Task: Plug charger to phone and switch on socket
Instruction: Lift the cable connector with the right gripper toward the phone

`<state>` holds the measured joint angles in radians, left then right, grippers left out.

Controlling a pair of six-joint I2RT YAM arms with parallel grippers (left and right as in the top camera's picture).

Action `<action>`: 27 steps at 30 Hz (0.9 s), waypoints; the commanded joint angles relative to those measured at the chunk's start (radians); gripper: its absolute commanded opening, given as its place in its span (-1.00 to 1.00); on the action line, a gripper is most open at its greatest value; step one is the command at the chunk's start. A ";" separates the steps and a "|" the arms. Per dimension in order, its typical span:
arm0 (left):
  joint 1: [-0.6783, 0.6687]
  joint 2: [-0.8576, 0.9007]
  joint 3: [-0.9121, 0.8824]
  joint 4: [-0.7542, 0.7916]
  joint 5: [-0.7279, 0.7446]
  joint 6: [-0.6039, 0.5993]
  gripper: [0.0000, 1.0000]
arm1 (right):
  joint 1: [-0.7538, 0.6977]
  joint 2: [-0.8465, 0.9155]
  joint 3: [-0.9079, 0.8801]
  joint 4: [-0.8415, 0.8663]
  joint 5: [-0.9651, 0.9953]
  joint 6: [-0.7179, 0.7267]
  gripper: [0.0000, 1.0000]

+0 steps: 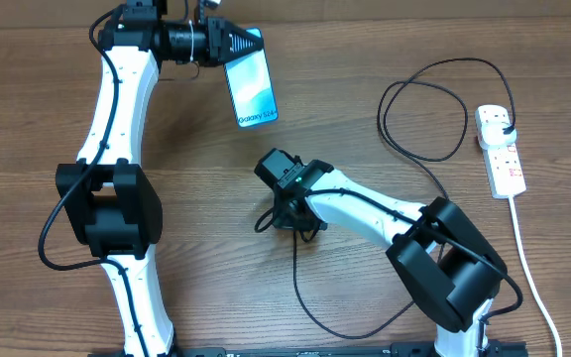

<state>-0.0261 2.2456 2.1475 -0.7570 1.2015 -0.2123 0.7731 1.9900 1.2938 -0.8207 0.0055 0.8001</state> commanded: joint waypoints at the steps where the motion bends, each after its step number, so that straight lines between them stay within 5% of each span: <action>1: 0.034 0.001 0.021 0.045 0.097 -0.138 -0.92 | -0.051 0.049 -0.017 -0.009 -0.062 -0.016 -0.92; 12: 0.095 0.001 0.021 0.051 0.111 -0.171 -0.91 | -0.203 0.049 -0.017 0.054 -0.290 -0.162 -0.92; 22: 0.134 0.001 0.021 0.047 0.161 -0.261 -0.91 | -0.399 0.049 -0.017 0.540 -1.192 -0.274 -0.92; 27: 0.146 0.001 0.021 0.049 0.248 -0.260 -0.92 | -0.441 0.049 -0.017 0.858 -1.476 -0.272 -0.92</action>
<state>0.1066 2.2456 2.1475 -0.7101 1.3460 -0.4416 0.3401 2.0388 1.2713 -0.0387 -1.1542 0.5488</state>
